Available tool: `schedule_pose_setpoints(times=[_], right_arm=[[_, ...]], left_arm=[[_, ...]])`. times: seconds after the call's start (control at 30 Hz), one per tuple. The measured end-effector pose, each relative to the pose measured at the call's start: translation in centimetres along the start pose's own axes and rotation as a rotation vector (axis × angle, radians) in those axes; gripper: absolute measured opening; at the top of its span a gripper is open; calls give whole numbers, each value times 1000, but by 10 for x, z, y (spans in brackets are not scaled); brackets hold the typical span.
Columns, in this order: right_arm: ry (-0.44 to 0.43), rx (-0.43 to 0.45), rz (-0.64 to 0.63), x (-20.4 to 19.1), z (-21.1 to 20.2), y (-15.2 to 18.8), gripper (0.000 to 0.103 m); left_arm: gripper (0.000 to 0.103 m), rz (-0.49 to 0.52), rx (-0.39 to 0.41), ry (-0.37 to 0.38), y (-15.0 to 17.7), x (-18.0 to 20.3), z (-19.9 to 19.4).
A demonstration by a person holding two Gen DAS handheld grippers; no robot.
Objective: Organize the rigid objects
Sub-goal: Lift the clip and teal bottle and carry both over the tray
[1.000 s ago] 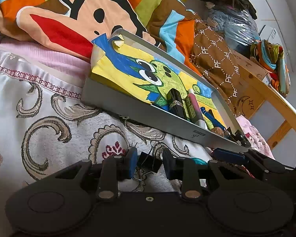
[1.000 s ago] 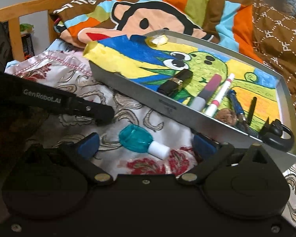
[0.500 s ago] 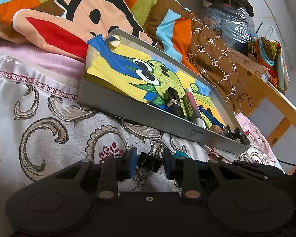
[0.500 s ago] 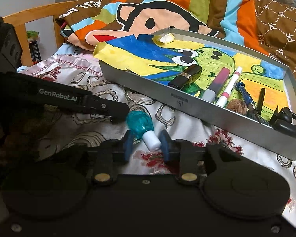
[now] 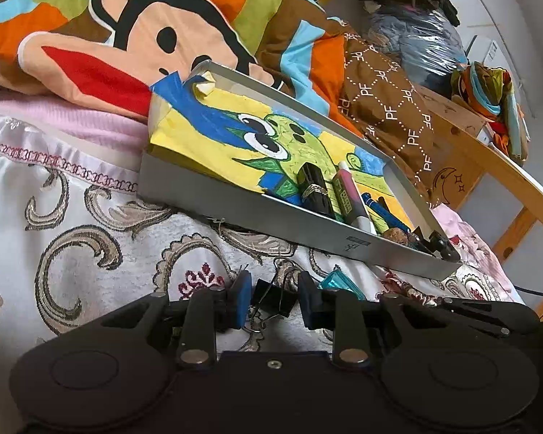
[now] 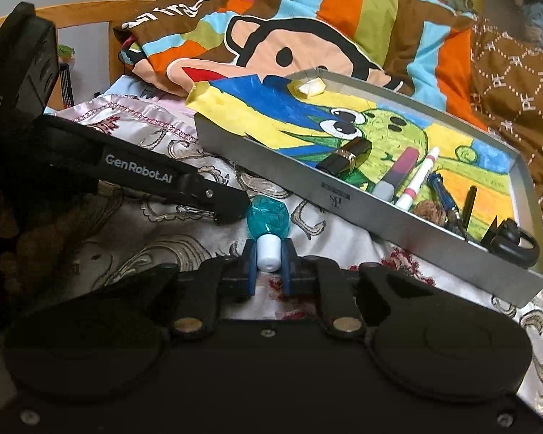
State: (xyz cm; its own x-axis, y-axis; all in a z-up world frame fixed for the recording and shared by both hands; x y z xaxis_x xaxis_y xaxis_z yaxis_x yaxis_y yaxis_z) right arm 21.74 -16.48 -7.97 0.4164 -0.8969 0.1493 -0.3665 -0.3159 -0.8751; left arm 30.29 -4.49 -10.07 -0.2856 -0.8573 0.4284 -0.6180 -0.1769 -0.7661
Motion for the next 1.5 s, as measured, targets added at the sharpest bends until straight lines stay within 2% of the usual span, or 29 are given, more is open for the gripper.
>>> schedule_pose_setpoints(times=[0.1, 0.4, 0.5, 0.63, 0.87, 1.0, 1.17, 1.5], right_arm=[[21, 22, -22, -3, -4, -3, 7], [110, 100, -55, 5, -24, -18, 7], [136, 138, -38, 15, -34, -27, 7], [176, 201, -11, 31, -47, -42, 7], [252, 282, 59, 72, -64, -60, 7], [294, 273, 115, 99, -65, -56, 7], [340, 246, 167, 128, -56, -43, 7], [350, 185, 205, 157, -26, -18, 7]], left_arm=[[29, 18, 14, -8, -1, 3, -2], [29, 92, 137, -59, -16, 17, -26], [29, 108, 186, -84, -25, 23, -36], [29, 72, 238, -86, -38, 35, -44], [29, 155, 318, -84, -72, 76, -40], [29, 158, 309, -68, -83, 89, -20], [29, 146, 247, -46, -86, 96, 17], [29, 151, 186, -38, -77, 97, 60]])
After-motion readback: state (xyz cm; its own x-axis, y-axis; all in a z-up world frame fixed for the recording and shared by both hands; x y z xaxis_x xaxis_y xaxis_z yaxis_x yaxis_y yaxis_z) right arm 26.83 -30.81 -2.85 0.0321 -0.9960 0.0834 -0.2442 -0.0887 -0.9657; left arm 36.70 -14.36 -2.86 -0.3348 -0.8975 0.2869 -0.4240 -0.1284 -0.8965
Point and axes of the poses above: each gripper's, at about its wrist camera, not at the fingertips, and z roughly the way its jaws point, x to its right, y to its underside, the point moved 8 cm from there along z, roughly the way its jaws point, and after that the axes turned 1 degree about x, right-handed, at the moved point
